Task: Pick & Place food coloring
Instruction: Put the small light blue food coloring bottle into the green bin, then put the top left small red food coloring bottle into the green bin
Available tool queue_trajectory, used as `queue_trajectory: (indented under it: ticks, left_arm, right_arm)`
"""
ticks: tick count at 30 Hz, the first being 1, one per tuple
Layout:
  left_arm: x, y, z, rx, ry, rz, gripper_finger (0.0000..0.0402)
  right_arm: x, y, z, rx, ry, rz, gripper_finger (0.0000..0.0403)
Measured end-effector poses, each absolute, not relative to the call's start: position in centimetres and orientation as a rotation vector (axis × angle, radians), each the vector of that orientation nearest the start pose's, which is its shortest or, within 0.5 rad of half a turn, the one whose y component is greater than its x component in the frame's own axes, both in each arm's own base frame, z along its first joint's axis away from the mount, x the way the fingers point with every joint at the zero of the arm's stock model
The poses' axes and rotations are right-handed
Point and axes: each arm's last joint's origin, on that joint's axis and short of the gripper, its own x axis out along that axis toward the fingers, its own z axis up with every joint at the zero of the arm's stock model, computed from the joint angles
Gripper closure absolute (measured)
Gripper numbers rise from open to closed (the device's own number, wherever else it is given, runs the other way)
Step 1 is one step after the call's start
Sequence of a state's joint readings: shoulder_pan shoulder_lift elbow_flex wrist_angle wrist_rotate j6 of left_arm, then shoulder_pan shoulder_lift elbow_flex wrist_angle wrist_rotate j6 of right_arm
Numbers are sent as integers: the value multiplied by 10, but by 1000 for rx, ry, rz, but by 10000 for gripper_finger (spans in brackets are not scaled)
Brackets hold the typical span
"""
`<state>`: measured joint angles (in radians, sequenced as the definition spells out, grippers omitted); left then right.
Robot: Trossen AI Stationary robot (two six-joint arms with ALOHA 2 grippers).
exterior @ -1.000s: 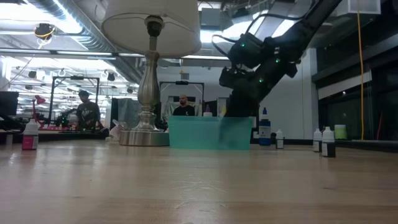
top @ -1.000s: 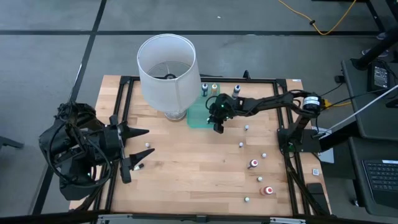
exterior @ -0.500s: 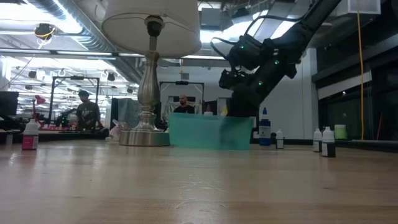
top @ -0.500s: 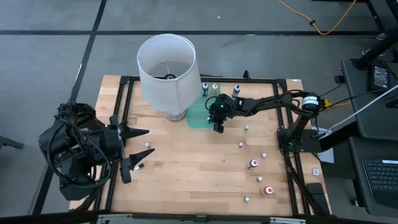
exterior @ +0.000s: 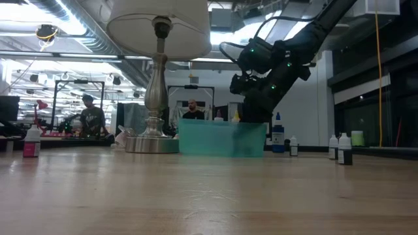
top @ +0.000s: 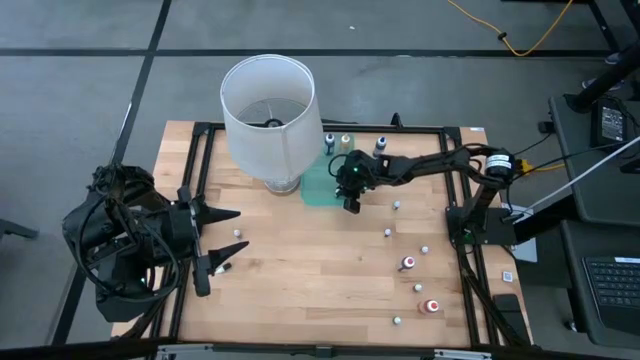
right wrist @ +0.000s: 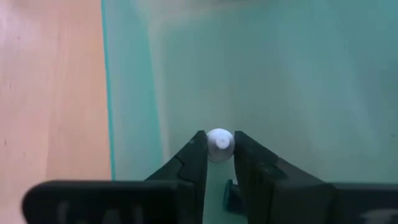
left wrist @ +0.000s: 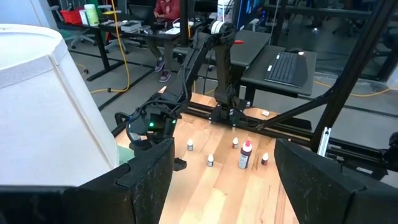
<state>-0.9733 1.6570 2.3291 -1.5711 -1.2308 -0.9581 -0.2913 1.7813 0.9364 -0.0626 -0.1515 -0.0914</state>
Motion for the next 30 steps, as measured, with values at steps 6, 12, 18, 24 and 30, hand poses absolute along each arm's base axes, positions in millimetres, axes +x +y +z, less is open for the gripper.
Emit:
queue_trajectory:
  ticks: [6, 12, 18, 24, 30]
  left_arm:
    - [161, -187, 505, -135, 248, 387, 132]
    - [160, -188, 505, -140, 265, 372, 132]
    - [160, -188, 505, -139, 262, 375, 132]
    - [157, -190, 506, -151, 231, 382, 132]
    - [144, -202, 492, -61, 215, 356, 132]
  right_arm:
    - [340, -97, 160, 79, 909, -65, 297]
    - [346, -99, 173, 71, 911, -62, 293]
    - [351, -100, 190, 84, 952, -61, 293]
    - [355, -90, 222, 96, 929, -47, 293]
    - [344, -60, 262, 103, 849, -57, 293]
